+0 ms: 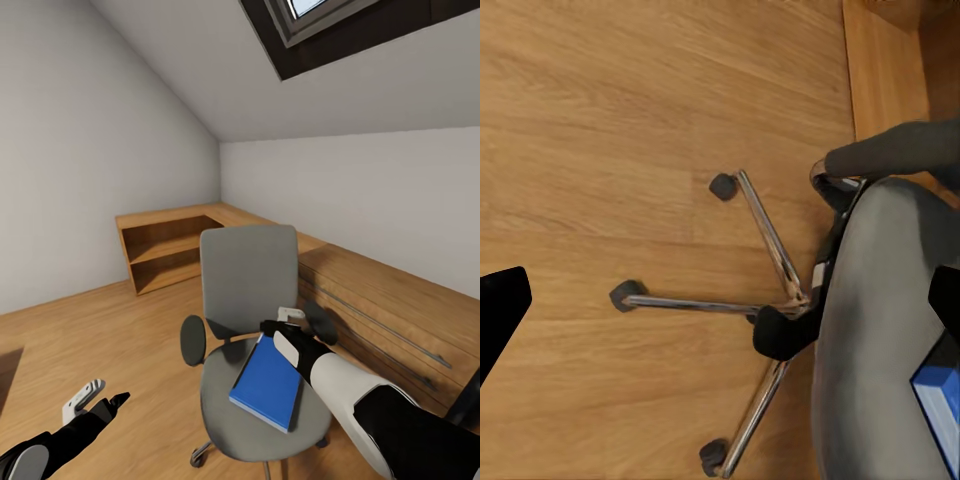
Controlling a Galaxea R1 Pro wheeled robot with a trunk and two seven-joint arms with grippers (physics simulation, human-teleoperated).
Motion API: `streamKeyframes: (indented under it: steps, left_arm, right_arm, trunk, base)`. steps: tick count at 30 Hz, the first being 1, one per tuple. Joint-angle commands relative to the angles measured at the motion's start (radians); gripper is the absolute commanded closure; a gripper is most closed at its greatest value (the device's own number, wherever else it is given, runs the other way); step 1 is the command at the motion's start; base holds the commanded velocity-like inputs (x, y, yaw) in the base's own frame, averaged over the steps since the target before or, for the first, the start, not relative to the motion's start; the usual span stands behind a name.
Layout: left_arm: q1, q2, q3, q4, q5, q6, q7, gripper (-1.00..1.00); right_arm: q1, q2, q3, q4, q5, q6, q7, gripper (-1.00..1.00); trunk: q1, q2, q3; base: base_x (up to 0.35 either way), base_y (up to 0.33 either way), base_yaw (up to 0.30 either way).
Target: In the bedroom, organize the workspace by keeping the computer under the desk, ensuring the monitor is on the desk, placing the keyboard on the desk next to the monitor, placing the mouse on the desk next to the keyboard, moving the folder from the swivel chair onto the desk next to the mouse, stacking the notebook on top of the folder with the pen on top of the notebook, and positioning the swivel chair next to the desk.
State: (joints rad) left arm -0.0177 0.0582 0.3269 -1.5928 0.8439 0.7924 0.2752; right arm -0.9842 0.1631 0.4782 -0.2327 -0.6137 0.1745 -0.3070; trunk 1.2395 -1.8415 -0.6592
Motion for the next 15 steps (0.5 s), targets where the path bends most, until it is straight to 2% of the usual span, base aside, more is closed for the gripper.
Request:
streamKeyframes:
  steps: [1,6,10,15]
  left_arm:
    - [-0.001,0.000,0.001,-0.001,0.011,0.004,0.009,-1.00]
    - [-0.001,0.000,0.001,-0.001,0.010,0.004,0.009,-1.00]
    - [-0.001,0.000,0.002,-0.001,0.010,0.004,0.009,-1.00]
    - [-0.001,-0.001,0.002,-0.001,0.011,0.004,0.012,-1.00]
  right_arm:
    - [-0.001,-0.001,0.008,-0.002,-0.002,0.005,-0.007,-1.00]
    - [-0.001,-0.001,0.008,-0.002,0.002,0.005,-0.006,-1.00]
    - [-0.001,-0.002,0.008,-0.002,0.004,0.005,-0.006,-1.00]
    - [-0.001,-0.003,0.008,-0.002,0.005,0.005,-0.006,-1.00]
  trunk:
    - [0.000,0.000,-0.001]
    - [0.000,0.000,-0.001]
    - [0.000,0.000,-0.001]
    - [0.004,-0.007,-0.004]
  base:
    - [0.108,0.000,0.000]
    - [0.047,0.000,0.000]
    - [0.171,0.000,0.000]
    - [0.026,0.000,0.000]
